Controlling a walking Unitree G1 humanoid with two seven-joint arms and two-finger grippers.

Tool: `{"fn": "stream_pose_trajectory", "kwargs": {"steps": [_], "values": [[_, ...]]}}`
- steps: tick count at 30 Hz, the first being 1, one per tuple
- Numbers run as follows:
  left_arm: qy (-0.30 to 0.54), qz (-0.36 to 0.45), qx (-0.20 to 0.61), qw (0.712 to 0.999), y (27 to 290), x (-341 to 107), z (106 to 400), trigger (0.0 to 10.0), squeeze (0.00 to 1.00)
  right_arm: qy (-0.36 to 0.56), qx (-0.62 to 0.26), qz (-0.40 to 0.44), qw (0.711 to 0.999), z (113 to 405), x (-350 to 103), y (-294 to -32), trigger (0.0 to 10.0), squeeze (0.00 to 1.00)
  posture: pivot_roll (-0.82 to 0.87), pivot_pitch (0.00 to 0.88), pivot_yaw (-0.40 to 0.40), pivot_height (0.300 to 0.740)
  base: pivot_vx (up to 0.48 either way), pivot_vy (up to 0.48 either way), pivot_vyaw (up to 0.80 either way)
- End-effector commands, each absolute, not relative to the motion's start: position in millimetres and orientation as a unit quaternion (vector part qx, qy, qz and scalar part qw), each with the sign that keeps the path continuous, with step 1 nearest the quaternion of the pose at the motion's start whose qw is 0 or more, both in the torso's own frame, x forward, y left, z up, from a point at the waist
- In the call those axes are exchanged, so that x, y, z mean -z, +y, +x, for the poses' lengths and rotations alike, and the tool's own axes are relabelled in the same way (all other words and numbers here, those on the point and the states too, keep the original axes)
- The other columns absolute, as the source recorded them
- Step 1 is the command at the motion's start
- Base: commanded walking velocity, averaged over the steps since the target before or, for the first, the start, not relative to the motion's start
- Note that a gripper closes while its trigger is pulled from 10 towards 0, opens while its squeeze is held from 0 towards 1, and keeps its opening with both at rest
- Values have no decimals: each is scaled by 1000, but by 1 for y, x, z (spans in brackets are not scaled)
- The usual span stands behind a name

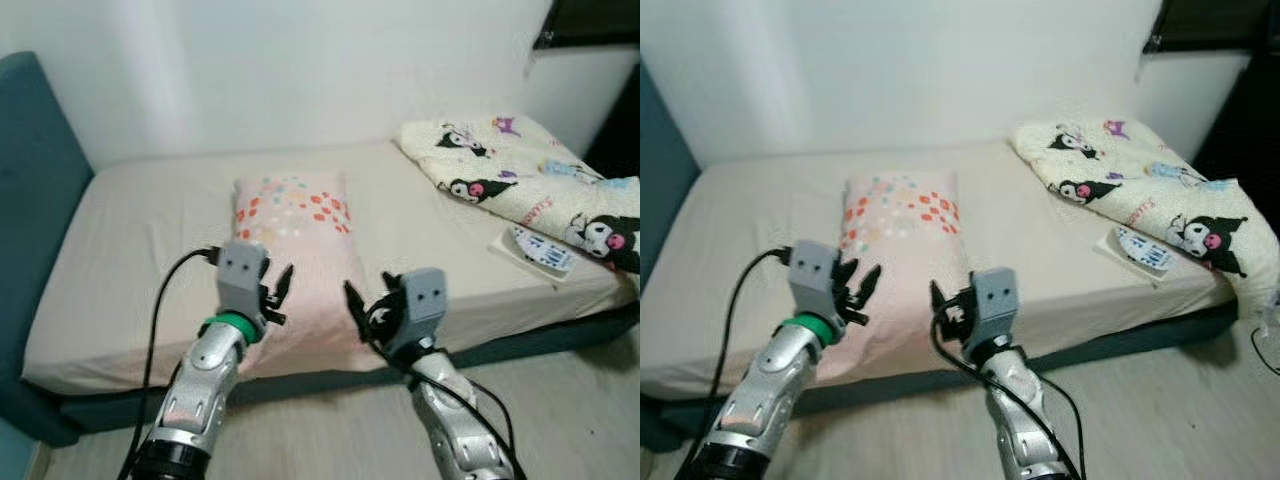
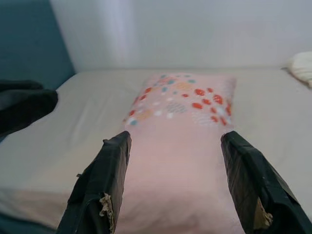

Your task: Clean up the room

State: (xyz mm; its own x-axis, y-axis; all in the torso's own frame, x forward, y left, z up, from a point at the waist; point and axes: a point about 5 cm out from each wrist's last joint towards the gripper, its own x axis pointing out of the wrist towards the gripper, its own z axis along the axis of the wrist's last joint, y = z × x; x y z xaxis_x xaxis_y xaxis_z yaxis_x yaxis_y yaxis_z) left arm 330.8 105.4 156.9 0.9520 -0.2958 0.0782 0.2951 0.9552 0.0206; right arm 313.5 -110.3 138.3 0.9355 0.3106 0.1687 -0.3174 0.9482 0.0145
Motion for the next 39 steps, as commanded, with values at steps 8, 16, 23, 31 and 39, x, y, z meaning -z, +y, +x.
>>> {"fn": "stream_pose_trajectory", "kwargs": {"steps": [8,16,23,31,39], "values": [[-33,10,155,987,103,-154,330,10000,0,-80,-150,27,985,312,-136,-113,10000,0,-155,19,112,738,470,0,0],[-31,12,152,988,103,-153,331,10000,0,-83,-147,35,985,312,-137,-115,10000,0,-155,23,114,738,452,0,0],[-17,22,141,990,110,-148,331,10000,0,-81,-144,37,986,312,-135,-120,10000,0,-155,23,121,738,177,0,0],[-7,35,127,991,122,-144,330,10000,0,-74,-145,33,986,310,-131,-122,10000,0,-152,19,122,738,0,0,0],[-2,48,126,991,125,-139,327,10000,0,-68,-132,32,988,311,-126,-124,10000,0,-156,9,125,738,0,0,0]]}}
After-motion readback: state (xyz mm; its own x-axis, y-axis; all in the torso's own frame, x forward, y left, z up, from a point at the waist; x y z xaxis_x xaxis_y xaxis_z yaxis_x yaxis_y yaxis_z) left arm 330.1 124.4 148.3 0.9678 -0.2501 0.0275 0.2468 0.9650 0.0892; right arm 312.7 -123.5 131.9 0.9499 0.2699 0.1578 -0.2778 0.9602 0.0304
